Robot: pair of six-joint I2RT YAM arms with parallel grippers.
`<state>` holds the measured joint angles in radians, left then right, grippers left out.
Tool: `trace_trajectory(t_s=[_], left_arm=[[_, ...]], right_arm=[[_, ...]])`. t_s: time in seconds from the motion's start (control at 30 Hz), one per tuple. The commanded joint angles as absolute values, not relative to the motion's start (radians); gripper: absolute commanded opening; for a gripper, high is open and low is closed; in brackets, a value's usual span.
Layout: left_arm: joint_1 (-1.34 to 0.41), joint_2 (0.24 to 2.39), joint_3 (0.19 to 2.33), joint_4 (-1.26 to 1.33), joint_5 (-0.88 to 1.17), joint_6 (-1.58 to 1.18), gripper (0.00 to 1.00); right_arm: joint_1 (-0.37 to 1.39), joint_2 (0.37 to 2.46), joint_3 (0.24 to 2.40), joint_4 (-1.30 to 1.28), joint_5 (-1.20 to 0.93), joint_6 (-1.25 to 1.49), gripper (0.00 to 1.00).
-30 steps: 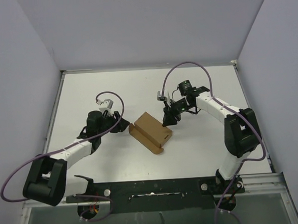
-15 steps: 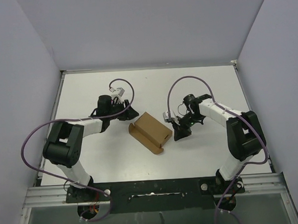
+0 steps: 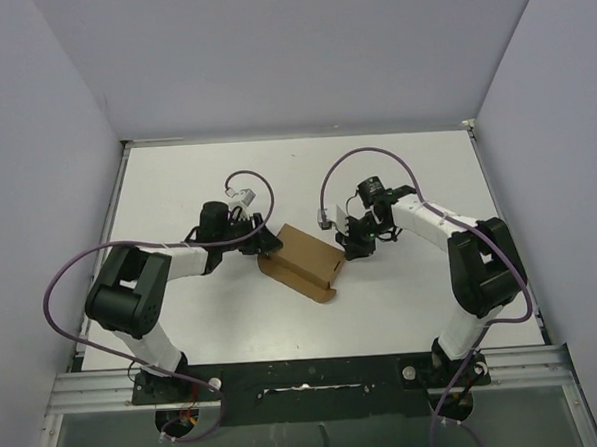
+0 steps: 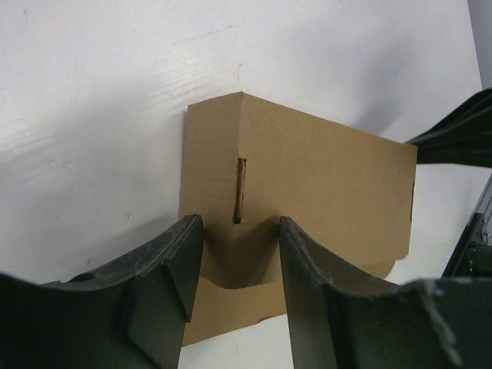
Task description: Fold the paper box
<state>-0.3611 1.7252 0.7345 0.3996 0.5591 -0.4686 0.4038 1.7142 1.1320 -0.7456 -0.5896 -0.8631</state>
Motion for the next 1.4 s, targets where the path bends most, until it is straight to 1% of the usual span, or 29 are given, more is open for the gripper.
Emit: trace_trajectory(t_s=[0.0, 0.23, 0.4, 0.57, 0.77, 0.93, 1.03, 1.13, 1.23, 1.37], left_arm=[[-0.395, 1.625, 0.679, 0.388, 0.562, -0.511, 0.41], [-0.511, 1.472, 0.631, 0.297, 0.457, -0.567, 0.42], [-0.503, 1.392, 0.613, 0.195, 0.345, -0.569, 0.45], [-0.442, 1.402, 0.671, 0.166, 0.367, -0.55, 0.46], [-0.435, 1.458, 0.78, 0.089, 0.368, -0.507, 0.46], [-0.434, 1.387, 0.759, 0.041, 0.336, -0.484, 0.45], [-0.434, 1.329, 0.753, 0.006, 0.319, -0.472, 0.44], [-0.434, 1.292, 0.733, -0.014, 0.309, -0.476, 0.42], [-0.43, 1.234, 0.653, -0.005, 0.289, -0.517, 0.41], [-0.425, 1.102, 0.525, -0.012, 0.27, -0.602, 0.41]], right_arm=[[0.404, 1.721, 1.198, -0.651, -0.539, -0.787, 0.07], [0.402, 1.79, 1.297, -0.648, -0.551, -0.746, 0.1], [0.396, 1.833, 1.343, -0.694, -0.579, -0.743, 0.12], [0.341, 1.755, 1.278, -0.712, -0.652, -0.773, 0.16], [0.247, 1.682, 1.239, -0.749, -0.754, -0.825, 0.17], [0.226, 1.611, 1.175, -0.725, -0.887, -0.823, 0.18], [0.252, 1.559, 1.128, -0.634, -0.958, -0.737, 0.26], [0.347, 1.56, 1.152, -0.543, -0.948, -0.628, 0.31], [0.443, 1.657, 1.233, -0.534, -0.922, -0.545, 0.31], [0.51, 1.793, 1.317, -0.58, -0.861, -0.514, 0.28]])
